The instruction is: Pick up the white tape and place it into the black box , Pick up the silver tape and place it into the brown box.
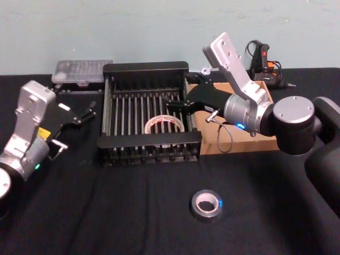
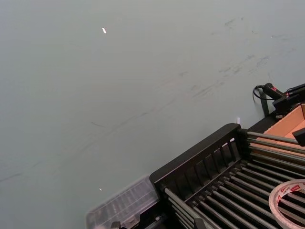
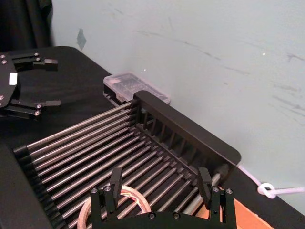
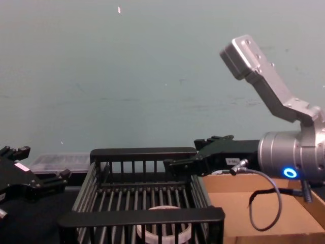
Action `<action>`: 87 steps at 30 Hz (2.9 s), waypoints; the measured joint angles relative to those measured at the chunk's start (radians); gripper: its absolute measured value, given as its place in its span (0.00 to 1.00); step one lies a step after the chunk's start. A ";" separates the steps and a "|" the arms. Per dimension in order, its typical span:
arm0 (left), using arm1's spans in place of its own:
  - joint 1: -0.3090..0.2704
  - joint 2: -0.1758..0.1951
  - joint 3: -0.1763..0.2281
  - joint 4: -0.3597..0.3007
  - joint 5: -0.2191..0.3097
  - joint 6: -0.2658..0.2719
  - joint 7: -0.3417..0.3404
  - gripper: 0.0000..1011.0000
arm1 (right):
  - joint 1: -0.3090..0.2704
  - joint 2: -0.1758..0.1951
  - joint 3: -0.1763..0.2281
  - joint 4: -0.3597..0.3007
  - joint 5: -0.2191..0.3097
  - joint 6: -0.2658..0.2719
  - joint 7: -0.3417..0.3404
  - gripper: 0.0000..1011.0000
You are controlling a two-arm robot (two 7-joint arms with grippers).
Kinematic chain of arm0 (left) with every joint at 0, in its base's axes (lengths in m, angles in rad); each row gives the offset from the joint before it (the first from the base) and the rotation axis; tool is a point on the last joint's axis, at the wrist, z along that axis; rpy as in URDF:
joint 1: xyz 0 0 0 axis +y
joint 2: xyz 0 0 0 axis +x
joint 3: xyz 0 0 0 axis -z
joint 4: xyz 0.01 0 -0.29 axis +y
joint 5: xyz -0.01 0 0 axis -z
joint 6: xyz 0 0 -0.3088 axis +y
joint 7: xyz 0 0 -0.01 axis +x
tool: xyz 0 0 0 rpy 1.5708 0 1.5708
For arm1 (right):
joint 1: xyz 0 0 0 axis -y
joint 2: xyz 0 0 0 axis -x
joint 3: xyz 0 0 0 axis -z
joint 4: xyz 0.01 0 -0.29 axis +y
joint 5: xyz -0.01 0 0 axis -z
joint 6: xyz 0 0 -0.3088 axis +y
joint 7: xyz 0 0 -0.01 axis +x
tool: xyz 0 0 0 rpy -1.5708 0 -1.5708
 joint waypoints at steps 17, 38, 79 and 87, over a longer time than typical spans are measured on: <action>0.000 0.000 0.000 0.000 0.000 0.000 0.000 0.99 | -0.110 0.114 0.069 -0.222 0.043 0.073 0.007 0.99; 0.000 0.000 0.000 0.000 0.000 0.000 0.000 0.99 | -0.347 0.354 0.152 -0.548 0.163 0.195 0.035 0.99; 0.000 0.000 0.000 0.000 0.000 0.000 0.000 0.99 | -0.330 0.484 -0.021 -0.530 0.236 0.300 0.132 0.99; 0.000 0.000 0.000 0.000 0.000 0.000 0.000 0.99 | -0.311 0.478 -0.049 -0.509 0.236 0.304 0.132 0.99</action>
